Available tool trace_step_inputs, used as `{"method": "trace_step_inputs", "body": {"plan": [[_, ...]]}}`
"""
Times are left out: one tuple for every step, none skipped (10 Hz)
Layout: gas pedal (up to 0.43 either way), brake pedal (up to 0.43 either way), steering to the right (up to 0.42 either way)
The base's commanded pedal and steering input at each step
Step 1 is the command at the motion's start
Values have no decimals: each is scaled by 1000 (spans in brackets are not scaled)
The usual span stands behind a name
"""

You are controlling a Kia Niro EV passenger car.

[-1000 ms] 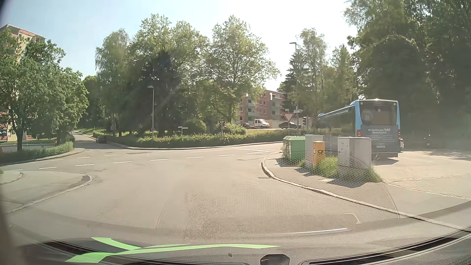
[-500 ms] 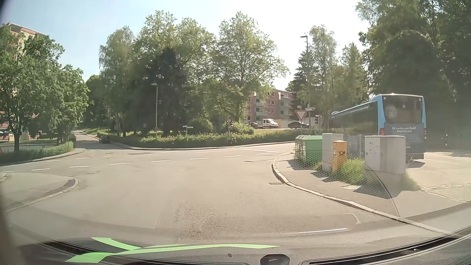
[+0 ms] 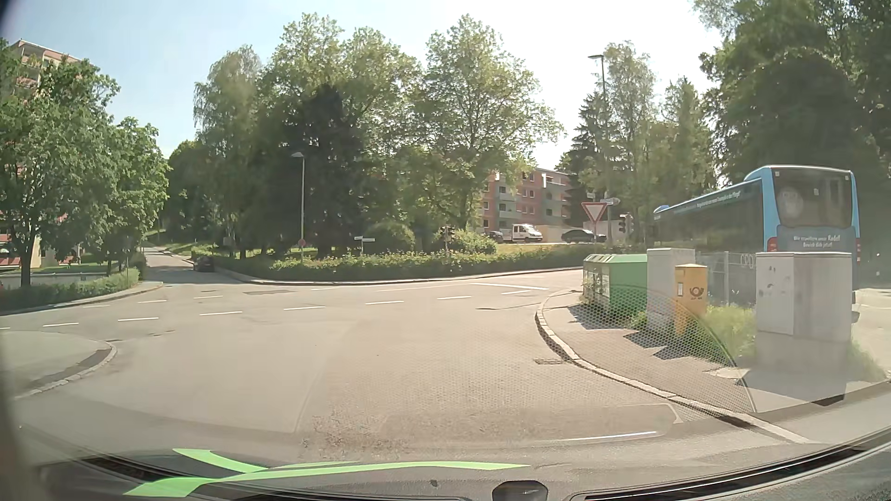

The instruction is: Follow the waypoints while adhering to traffic rules and regulations

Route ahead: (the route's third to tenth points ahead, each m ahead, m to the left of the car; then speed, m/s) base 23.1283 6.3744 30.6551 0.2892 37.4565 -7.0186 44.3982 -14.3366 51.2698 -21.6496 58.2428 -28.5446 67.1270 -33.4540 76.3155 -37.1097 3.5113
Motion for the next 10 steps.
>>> {"method": "trace_step_inputs", "body": {"plan": [[0,73,-64],[0,43,-64],[0,6,-64],[0,0,-63],[0,0,-61],[0,0,-58],[0,0,-53],[0,0,-47],[0,0,-40],[0,0,-33]]}}
